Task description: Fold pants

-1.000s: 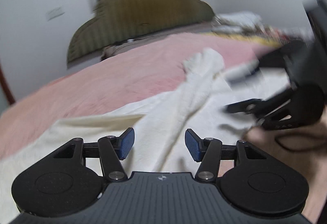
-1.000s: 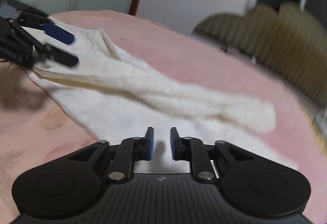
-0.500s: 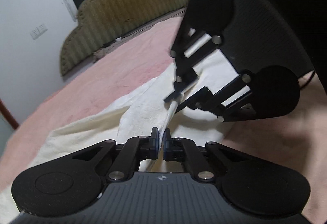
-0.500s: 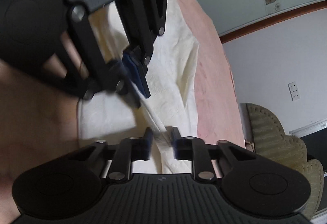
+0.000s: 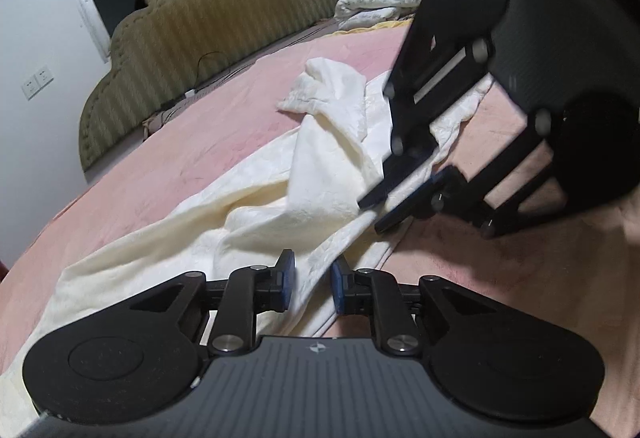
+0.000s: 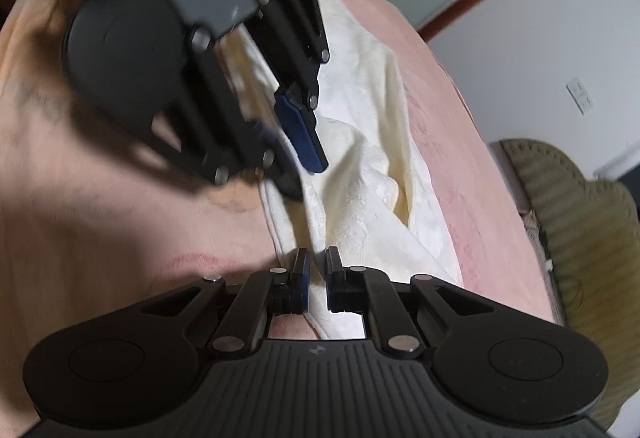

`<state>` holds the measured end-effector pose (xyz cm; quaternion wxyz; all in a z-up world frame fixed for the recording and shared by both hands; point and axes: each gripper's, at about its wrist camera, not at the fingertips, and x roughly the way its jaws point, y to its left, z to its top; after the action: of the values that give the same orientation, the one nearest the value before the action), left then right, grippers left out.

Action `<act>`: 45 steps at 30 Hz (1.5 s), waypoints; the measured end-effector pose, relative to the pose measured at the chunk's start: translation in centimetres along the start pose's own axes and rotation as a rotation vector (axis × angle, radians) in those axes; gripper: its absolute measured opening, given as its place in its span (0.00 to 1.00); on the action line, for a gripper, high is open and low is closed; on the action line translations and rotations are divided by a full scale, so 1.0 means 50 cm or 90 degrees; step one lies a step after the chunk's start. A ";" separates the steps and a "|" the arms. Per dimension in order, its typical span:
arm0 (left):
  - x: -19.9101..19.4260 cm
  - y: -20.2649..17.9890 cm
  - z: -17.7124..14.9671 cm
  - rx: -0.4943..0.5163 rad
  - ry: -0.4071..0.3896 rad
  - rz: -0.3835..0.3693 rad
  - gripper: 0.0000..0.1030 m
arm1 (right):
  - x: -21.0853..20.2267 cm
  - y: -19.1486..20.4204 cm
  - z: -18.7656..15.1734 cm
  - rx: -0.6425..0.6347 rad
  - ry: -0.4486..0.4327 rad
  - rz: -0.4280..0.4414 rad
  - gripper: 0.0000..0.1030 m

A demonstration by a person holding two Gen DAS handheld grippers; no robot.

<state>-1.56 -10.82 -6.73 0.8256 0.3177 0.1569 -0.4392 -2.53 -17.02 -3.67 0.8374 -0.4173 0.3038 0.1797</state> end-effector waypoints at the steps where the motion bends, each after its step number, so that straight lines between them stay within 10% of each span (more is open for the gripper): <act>1: 0.003 0.001 -0.001 -0.006 -0.001 -0.006 0.25 | -0.007 -0.015 -0.004 0.027 -0.007 0.008 0.11; 6: 0.007 0.024 -0.005 -0.060 -0.004 -0.055 0.12 | -0.019 -0.137 -0.081 0.285 -0.021 -0.030 0.32; 15: 0.018 0.054 -0.016 -0.114 -0.018 -0.112 0.13 | -0.037 -0.256 -0.330 0.785 0.063 -0.155 0.38; 24: 0.028 0.079 -0.023 -0.171 -0.017 -0.155 0.17 | 0.067 -0.356 -0.153 0.617 0.004 -0.197 0.58; 32: 0.034 0.094 -0.026 -0.197 -0.014 -0.174 0.21 | 0.323 -0.433 -0.127 0.518 0.176 -0.205 0.58; 36: 0.038 0.093 -0.019 -0.203 -0.003 -0.165 0.23 | 0.323 -0.489 -0.184 0.643 0.168 -0.183 0.54; 39: 0.040 0.087 -0.010 -0.206 -0.003 -0.157 0.27 | 0.298 -0.508 -0.226 0.739 0.133 -0.165 0.16; 45: 0.032 0.062 0.005 -0.173 -0.011 -0.125 0.27 | 0.163 -0.504 -0.335 1.002 -0.110 -0.138 0.08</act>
<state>1.87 -10.72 -6.20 0.8152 0.1823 0.2385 -0.4952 11.56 -44.94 -2.01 0.9196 0.2845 0.2332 -0.1379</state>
